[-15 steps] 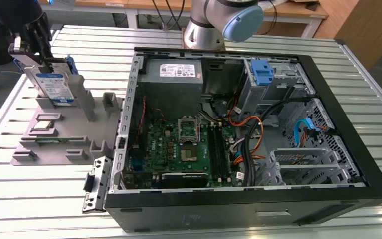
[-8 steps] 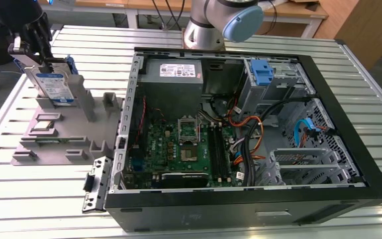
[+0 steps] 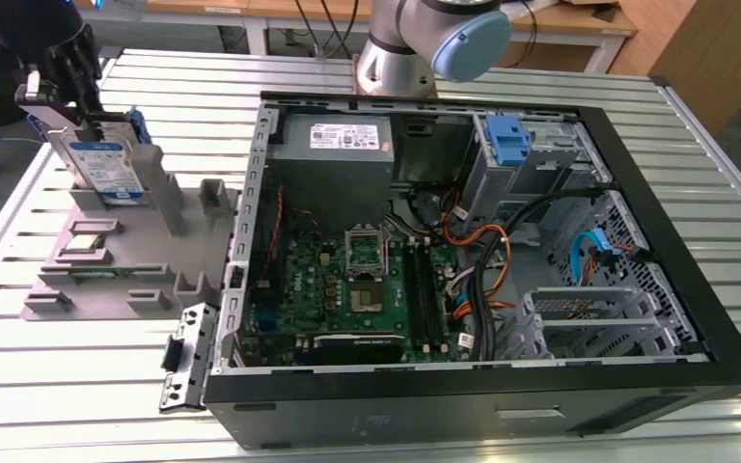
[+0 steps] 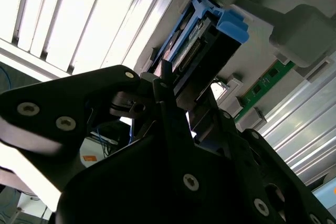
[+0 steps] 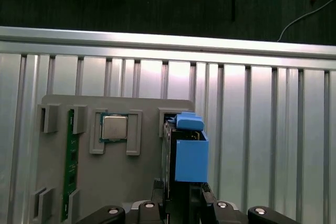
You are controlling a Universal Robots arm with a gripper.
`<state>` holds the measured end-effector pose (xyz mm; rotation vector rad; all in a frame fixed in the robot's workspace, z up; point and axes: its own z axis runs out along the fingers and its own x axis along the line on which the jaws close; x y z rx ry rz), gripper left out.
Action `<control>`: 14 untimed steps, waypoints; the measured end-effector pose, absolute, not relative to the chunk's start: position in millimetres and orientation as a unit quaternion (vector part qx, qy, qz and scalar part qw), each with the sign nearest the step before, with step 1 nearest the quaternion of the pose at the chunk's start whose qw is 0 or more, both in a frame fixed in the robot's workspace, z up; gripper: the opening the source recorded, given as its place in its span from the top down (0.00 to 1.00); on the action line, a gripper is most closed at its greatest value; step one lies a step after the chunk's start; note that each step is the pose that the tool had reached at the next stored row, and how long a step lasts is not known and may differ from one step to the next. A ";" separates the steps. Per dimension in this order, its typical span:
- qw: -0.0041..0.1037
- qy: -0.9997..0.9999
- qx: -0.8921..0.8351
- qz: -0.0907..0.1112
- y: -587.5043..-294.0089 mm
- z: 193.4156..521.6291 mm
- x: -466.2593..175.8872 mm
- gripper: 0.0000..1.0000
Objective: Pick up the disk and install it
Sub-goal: 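Pick up the disk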
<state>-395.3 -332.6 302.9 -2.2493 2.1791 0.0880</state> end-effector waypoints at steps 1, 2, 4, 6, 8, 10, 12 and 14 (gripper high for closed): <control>0.004 0.696 -0.718 0.028 -332.6 302.9 -395.3 0.64; 0.004 0.696 -0.718 0.028 -332.6 302.9 -395.3 0.64; 0.004 0.696 -0.718 0.028 -332.6 303.0 -395.3 0.64; 0.004 0.696 -0.718 0.028 -332.6 302.9 -395.3 0.65; 0.004 0.696 -0.718 0.028 -332.6 302.9 -395.3 0.65; 0.004 0.696 -0.718 0.028 -332.6 302.9 -395.3 0.65; 0.004 0.696 -0.718 0.028 -332.6 302.9 -395.3 0.65; 0.004 0.696 -0.718 0.028 -332.6 302.9 -395.3 0.65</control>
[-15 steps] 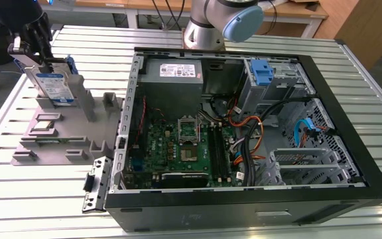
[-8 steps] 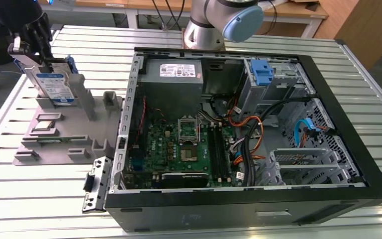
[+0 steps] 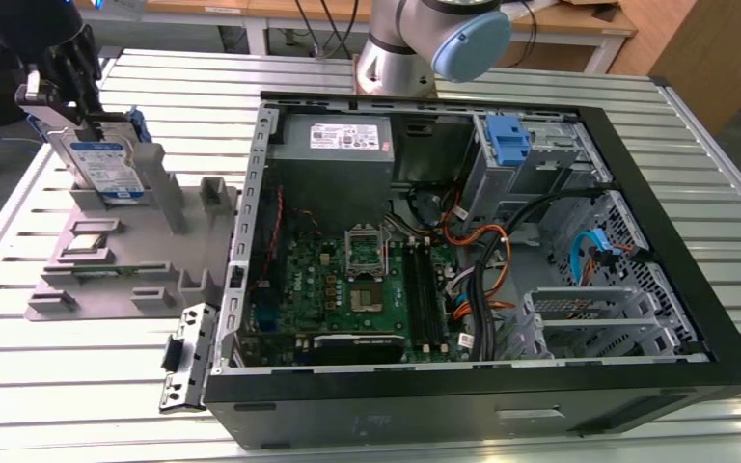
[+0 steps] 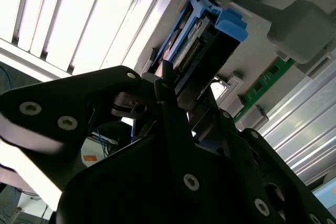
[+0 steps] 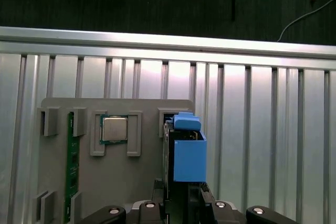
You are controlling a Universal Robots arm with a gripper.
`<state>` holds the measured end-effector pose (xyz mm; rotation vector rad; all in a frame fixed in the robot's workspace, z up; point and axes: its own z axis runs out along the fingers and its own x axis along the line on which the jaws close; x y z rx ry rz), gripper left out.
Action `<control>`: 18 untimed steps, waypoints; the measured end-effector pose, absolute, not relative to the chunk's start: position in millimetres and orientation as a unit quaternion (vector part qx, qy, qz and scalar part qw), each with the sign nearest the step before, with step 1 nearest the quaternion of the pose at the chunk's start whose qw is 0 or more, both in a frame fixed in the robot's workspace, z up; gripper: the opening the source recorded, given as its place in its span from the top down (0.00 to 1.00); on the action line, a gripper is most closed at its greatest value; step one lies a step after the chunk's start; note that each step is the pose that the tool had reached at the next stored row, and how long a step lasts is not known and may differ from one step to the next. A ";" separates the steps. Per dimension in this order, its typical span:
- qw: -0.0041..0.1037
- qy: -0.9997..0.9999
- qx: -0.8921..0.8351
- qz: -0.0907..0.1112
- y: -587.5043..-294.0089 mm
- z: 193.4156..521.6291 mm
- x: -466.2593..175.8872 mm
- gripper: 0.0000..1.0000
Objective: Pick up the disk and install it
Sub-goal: 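Pick up the disk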
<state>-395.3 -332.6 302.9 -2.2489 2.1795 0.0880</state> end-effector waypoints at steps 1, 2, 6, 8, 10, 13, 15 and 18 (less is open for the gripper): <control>0.004 0.696 -0.718 0.028 -332.6 302.9 -395.3 0.65; 0.004 0.696 -0.718 0.028 -332.6 302.9 -395.3 0.65; 0.005 0.714 -0.700 0.028 -332.6 302.7 -395.3 0.65; 0.005 0.714 -0.700 0.028 -332.6 302.6 -395.3 0.65; 0.005 0.714 -0.700 0.028 -332.6 302.6 -395.3 0.65; 0.005 0.714 -0.699 0.028 -332.6 302.6 -395.3 0.65; 0.005 0.714 -0.699 0.028 -332.6 302.6 -395.3 0.65; 0.005 0.714 -0.699 0.028 -332.6 302.6 -395.3 0.65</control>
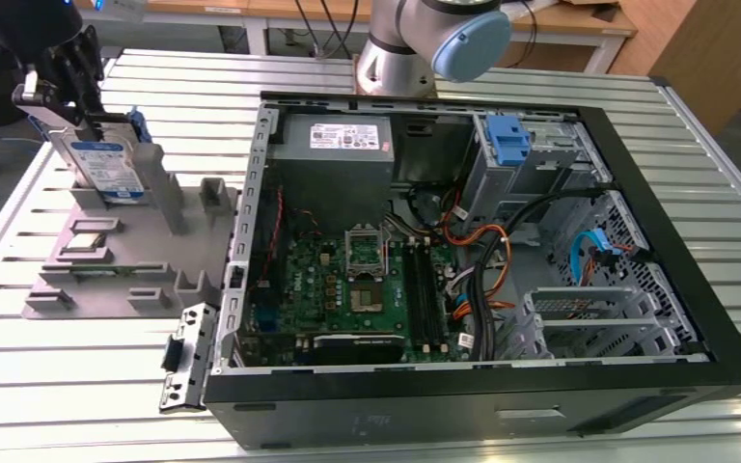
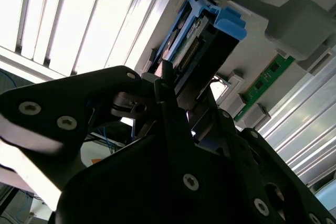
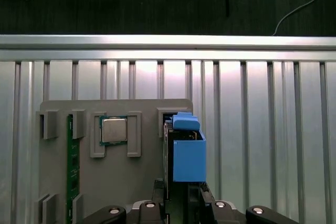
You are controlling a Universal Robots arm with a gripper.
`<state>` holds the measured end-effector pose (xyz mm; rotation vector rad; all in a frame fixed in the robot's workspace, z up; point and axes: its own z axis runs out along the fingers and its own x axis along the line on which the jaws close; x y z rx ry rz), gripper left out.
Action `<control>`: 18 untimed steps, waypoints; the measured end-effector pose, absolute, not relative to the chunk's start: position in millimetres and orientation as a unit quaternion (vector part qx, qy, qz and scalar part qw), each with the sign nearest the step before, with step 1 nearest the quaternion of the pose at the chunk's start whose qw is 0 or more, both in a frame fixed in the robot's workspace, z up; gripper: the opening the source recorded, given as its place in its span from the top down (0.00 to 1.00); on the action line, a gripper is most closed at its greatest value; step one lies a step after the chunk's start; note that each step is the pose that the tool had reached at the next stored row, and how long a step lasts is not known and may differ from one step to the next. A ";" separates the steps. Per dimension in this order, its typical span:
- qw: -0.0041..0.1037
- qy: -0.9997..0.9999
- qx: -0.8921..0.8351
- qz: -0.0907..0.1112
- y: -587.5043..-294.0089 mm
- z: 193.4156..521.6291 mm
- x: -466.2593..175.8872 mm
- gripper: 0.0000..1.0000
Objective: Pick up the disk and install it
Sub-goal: 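Pick up the disk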
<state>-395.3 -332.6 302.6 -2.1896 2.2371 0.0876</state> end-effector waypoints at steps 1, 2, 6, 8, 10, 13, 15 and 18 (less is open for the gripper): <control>0.005 0.714 -0.699 0.028 -332.6 302.7 -395.3 0.65; 0.005 0.714 -0.699 0.028 -332.6 302.7 -395.3 0.65; 0.005 0.714 -0.699 0.028 -332.6 305.5 -395.3 0.65; 0.005 0.714 -0.699 0.028 -332.6 305.6 -395.3 0.65; 0.006 0.714 -0.699 0.029 -332.7 305.8 -395.3 0.65; 0.011 0.714 -0.699 0.034 -333.4 305.8 -395.3 0.65; 0.011 0.714 -0.699 0.034 -333.6 305.8 -395.3 0.65; 0.011 0.714 -0.699 0.034 -334.2 305.8 -395.3 0.65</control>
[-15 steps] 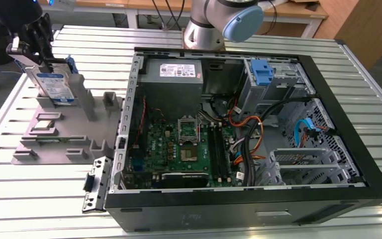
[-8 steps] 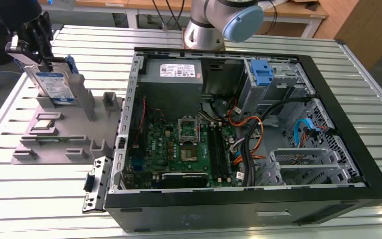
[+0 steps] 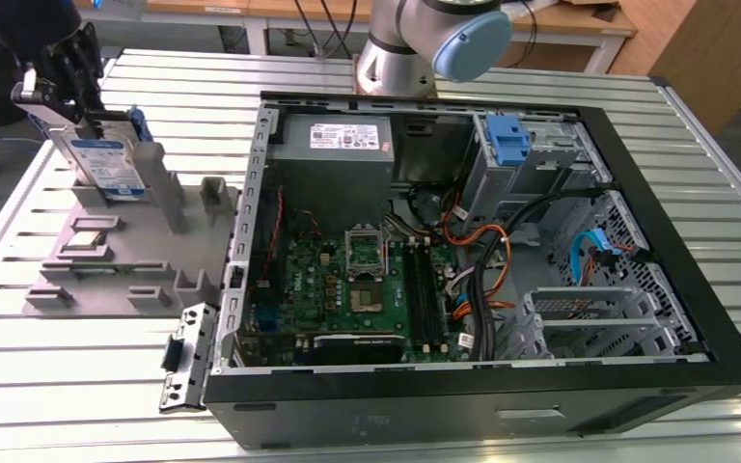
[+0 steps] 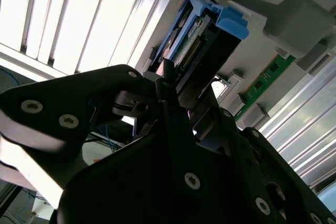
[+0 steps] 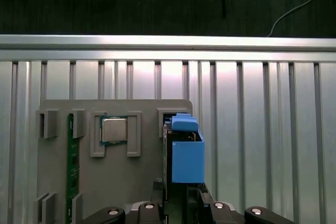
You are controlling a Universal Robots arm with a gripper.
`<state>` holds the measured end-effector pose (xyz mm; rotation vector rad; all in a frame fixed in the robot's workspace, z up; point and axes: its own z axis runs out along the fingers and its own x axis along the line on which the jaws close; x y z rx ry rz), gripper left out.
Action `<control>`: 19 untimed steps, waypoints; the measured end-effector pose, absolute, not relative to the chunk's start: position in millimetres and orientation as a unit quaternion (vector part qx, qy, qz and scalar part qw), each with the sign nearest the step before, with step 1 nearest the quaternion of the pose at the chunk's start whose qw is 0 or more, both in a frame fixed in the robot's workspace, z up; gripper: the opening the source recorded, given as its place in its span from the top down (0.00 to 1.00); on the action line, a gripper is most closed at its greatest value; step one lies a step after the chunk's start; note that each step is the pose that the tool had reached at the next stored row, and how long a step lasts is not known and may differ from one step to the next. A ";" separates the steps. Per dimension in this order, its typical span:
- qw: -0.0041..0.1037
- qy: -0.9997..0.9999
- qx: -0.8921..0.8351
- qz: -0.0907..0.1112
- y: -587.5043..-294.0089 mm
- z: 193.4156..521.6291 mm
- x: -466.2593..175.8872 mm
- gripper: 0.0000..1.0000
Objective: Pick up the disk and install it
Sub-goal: 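Pick up the disk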
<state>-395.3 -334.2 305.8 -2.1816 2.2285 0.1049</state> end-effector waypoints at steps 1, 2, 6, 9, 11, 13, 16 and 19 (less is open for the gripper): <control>0.010 0.714 -0.699 0.033 -334.3 305.8 -395.3 0.65; 0.009 0.714 -0.699 0.032 -334.3 305.7 -395.3 0.65; 0.005 0.714 -0.699 0.028 -334.4 305.8 -395.3 0.65; 0.005 0.714 -0.699 0.028 -334.3 305.8 -395.3 0.65; 0.005 0.714 -0.699 0.028 -334.3 306.7 -395.3 0.65; 0.005 0.714 -0.699 0.028 -334.3 308.6 -395.3 0.65; 0.005 0.714 -0.699 0.028 -334.3 313.8 -395.3 0.65; 0.005 0.714 -0.699 0.028 -334.3 322.8 -395.3 0.65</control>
